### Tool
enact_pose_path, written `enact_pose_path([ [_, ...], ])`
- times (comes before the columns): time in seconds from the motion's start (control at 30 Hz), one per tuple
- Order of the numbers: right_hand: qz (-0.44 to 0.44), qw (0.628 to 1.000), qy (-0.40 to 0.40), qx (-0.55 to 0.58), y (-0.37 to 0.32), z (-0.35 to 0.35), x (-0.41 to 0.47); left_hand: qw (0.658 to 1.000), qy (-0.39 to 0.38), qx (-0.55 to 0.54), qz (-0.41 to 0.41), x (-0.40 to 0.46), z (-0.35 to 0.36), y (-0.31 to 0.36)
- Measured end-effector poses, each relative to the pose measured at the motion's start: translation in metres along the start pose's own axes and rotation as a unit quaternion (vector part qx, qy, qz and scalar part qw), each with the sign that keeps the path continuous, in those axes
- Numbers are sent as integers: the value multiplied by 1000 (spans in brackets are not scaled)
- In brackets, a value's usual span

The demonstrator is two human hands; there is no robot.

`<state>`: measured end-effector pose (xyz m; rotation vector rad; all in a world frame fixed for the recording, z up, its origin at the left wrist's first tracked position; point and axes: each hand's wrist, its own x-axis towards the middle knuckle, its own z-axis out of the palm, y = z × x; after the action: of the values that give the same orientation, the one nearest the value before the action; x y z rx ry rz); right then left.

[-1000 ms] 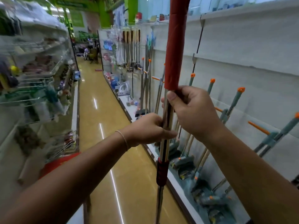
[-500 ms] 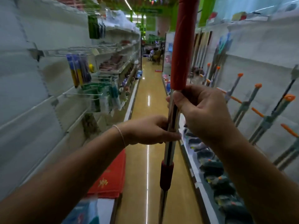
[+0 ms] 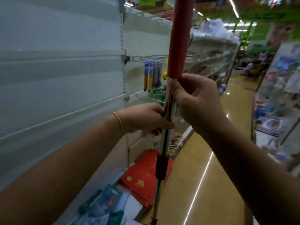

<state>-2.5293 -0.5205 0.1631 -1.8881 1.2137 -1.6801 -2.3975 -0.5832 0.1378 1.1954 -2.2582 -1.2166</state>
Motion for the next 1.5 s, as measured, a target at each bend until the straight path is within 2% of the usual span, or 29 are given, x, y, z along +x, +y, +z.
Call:
enact_pose_path([
  [0.1, -12, 999, -36, 33, 8, 20, 24, 996, 68, -46, -22, -1, -14, -10],
  [0.33, -38, 993, -80, 74, 17, 72, 84, 974, 217, -59, -20, -1, -67, -29],
  [0.6, -74, 980, -145, 117, 21, 120, 136, 954, 294, -59, -21, -10, -118, -50],
  [0.83, -90, 963, -207, 147, 25, 156, 170, 909, 414, -31, -34, -10, -142, -64],
  [0.97, -120, 945, -232, 197, 16, 166, 201, 895, 442, -25, -46, -10, -163, -60],
  [1.13, -124, 934, -218, 256, 8, 188, 233, 886, 447, -55, -105, -10, -194, -42],
  [1.27, -133, 921, -234, 283, 6, 208, 248, 848, 522, -56, -76, -14, -220, -21],
  [1.5, -160, 901, -235, 327, 1, 220, 276, 827, 557, -9, -73, -6, -239, -7],
])
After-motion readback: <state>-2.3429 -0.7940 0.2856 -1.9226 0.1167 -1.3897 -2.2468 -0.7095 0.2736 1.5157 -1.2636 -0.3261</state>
